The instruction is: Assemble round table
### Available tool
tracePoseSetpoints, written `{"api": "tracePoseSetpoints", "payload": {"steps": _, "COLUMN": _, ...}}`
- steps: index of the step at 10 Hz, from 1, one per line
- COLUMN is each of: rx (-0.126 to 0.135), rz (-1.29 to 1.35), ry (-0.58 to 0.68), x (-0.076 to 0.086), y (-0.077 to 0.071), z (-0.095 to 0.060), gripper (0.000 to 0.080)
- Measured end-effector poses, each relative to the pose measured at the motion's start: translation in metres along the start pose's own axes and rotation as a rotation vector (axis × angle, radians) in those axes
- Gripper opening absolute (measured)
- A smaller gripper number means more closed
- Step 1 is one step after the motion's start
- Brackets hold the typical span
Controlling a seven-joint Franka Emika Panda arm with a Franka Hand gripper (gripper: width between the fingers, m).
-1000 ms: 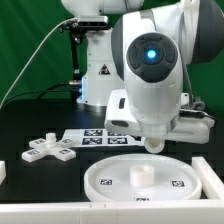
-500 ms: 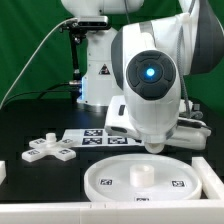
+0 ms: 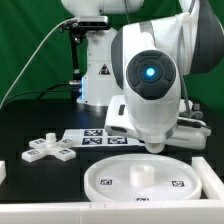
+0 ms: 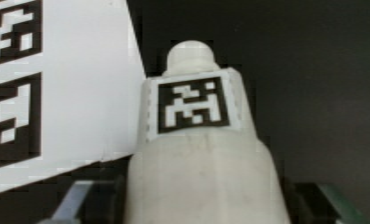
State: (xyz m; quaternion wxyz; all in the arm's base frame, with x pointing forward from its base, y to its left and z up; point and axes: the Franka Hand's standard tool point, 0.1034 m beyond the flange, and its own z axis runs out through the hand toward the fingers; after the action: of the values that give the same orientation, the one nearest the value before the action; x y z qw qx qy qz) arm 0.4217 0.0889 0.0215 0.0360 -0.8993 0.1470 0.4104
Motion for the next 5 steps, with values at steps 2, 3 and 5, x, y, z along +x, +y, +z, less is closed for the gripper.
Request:
{"api": "tracePoseSetpoints", "payload": {"steps": 2, "rx": 0.035, "rz": -0.061, "ry": 0.079, "x": -0.006, "y": 0.007, "z": -0.049, "gripper": 0.0404}}
{"api": "tracePoseSetpoints", "payload": {"steps": 3, "rx": 0.052, "rz": -0.112, "ry": 0.168, "x": -0.006, "y": 0.006, "z": -0.072, "gripper": 0.0404}}
{"api": "tracePoseSetpoints", "payload": {"steps": 5, "rx": 0.072, "rz": -0.053, "ry": 0.339, "x": -0.018, "y": -0.005, "z": -0.072, "gripper": 0.0406}}
